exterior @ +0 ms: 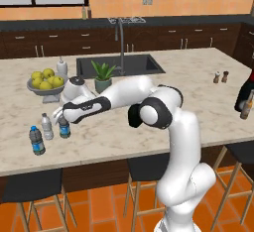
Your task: Move the plastic bottles in the middle to the plastics group, and the glass bottles in the middle to the glass group.
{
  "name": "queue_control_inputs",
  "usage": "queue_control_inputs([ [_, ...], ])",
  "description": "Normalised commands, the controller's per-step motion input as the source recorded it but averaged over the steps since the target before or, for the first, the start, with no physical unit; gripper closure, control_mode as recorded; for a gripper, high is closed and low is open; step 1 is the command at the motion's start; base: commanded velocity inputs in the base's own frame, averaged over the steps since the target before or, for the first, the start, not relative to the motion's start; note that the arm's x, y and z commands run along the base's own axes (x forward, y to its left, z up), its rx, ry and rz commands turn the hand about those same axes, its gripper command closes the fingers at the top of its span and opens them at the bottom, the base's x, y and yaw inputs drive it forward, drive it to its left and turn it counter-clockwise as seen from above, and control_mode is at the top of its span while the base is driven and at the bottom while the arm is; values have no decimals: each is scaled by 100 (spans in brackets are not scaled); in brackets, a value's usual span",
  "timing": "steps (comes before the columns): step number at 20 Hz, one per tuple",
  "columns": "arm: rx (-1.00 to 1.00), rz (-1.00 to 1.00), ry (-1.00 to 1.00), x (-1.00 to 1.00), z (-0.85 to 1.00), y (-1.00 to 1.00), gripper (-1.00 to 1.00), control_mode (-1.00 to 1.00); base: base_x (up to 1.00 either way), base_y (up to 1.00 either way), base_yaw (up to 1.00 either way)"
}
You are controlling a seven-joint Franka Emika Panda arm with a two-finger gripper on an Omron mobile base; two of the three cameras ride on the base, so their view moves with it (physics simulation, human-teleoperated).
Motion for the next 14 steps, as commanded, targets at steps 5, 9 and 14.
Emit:
queue_control_inputs([
  [5, 0, 0, 0, 0, 2, 0, -100, -100, 0, 0, 0],
  [9, 0, 0, -5, 0, 31, 0, -100, -100, 0, 0, 0],
  [14, 0, 0, -5, -1, 41, -2, -100, -100, 0, 0, 0],
])
